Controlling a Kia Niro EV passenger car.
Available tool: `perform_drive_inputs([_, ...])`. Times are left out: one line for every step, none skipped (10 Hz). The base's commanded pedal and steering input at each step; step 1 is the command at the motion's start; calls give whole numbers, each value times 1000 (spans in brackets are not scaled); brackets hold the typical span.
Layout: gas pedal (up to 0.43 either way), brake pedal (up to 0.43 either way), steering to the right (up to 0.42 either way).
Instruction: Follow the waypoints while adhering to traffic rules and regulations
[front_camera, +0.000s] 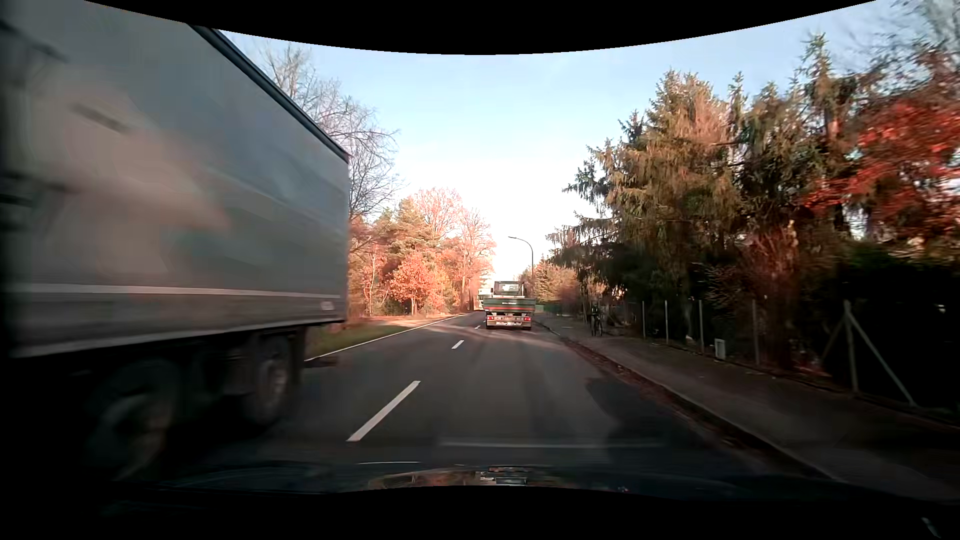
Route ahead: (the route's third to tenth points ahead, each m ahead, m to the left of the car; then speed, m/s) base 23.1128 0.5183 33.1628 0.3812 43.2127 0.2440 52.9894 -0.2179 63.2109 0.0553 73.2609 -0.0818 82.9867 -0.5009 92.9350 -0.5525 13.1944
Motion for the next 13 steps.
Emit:
perform_drive_inputs([110,0,1])
perform_drive_inputs([110,0,1])
perform_drive_inputs([118,0,1])
perform_drive_inputs([118,0,1])
perform_drive_inputs([118,0,1])
perform_drive_inputs([118,0,1])
perform_drive_inputs([118,0,2])
perform_drive_inputs([118,0,3])
perform_drive_inputs([110,0,3])
perform_drive_inputs([110,0,3])
perform_drive_inputs([110,0,3])
perform_drive_inputs([110,0,3])
perform_drive_inputs([110,0,3])
